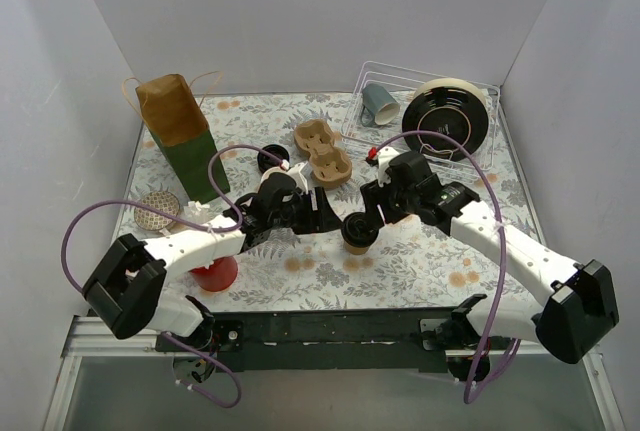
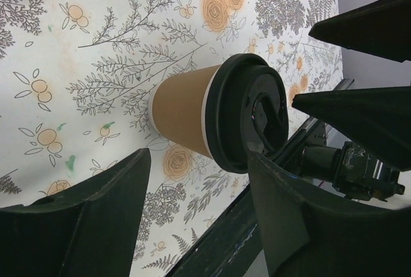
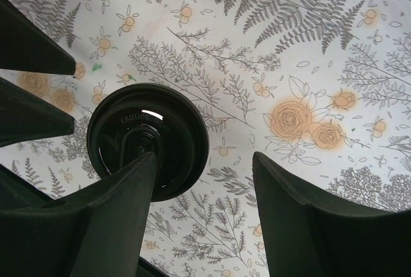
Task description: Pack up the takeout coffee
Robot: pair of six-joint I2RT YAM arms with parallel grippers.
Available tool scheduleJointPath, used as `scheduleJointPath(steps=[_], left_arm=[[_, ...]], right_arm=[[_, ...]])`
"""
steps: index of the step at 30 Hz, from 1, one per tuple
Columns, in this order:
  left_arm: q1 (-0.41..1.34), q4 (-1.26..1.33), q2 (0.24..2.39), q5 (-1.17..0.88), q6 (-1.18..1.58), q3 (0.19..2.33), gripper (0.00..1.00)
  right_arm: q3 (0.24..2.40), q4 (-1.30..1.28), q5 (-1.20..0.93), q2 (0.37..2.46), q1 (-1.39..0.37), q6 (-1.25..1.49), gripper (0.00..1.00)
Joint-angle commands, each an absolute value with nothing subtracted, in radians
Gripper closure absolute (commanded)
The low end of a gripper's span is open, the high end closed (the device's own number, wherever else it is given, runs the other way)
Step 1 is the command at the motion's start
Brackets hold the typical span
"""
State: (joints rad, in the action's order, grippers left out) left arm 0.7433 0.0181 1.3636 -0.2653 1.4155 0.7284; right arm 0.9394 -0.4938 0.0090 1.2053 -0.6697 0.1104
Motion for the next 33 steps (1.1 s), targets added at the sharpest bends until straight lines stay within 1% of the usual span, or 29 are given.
scheduleJointPath(steps=[1, 7, 10, 13, 15, 17, 20, 21, 24, 33], left_arm=[[0.741, 0.058, 1.388, -0.281, 1.416, 0.727, 0.40], [0.741, 0.060, 1.413, -0.265, 1.414, 0.723, 0.41], [0.741, 0.064, 1.419, -0.262, 1.414, 0.723, 0.42], [0.741, 0.063, 1.430, -0.253, 1.416, 0.724, 0.43], [0.741, 0.064, 1.439, -0.247, 1.414, 0.719, 0.44], [0.741, 0.063, 1.445, -0.241, 1.417, 0.709, 0.47], [0.741, 0.052, 1.460, -0.221, 1.428, 0.698, 0.50], [0.741, 0.049, 1.466, -0.212, 1.436, 0.690, 0.55], [0.741, 0.025, 1.474, -0.180, 1.447, 0.681, 0.64], [0.741, -0.038, 1.539, -0.124, 1.499, 0.660, 0.68]], right_arm=[[0.934, -0.430, -0.130, 1.233, -0.650, 0.081, 0.30], [0.905, -0.400, -0.161, 1.273, -0.638, 0.069, 0.30], [0.894, -0.394, -0.163, 1.301, -0.635, 0.066, 0.32], [0.862, -0.377, -0.155, 1.305, -0.630, 0.058, 0.36], [0.845, -0.361, -0.167, 1.305, -0.621, 0.052, 0.41], [0.830, -0.354, -0.175, 1.312, -0.614, 0.049, 0.44], [0.810, -0.350, -0.189, 1.322, -0.592, 0.046, 0.47], [0.804, -0.348, -0.193, 1.325, -0.585, 0.043, 0.48], [0.781, -0.347, -0.204, 1.338, -0.562, 0.040, 0.49], [0.733, -0.341, -0.239, 1.384, -0.517, 0.032, 0.50]])
